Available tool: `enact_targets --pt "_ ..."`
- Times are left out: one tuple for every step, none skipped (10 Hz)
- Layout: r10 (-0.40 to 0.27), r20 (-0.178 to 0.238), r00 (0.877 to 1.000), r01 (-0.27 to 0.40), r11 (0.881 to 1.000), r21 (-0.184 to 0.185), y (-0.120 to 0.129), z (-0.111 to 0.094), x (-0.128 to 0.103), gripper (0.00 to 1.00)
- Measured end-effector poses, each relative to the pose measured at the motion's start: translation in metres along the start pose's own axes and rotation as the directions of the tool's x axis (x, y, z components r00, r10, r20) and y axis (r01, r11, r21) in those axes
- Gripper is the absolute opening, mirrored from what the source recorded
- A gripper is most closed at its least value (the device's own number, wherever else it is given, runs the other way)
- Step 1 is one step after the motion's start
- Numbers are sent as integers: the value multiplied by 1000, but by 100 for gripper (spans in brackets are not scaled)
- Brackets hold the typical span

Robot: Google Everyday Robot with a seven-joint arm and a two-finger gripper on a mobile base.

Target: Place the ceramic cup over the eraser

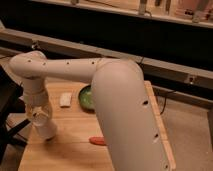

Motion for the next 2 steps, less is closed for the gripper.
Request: enact_targets --pt "6 5 1000 -6 1000 -6 0 1 0 78" --pt "2 4 1000 -2 1000 -4 -2 3 -1 69"
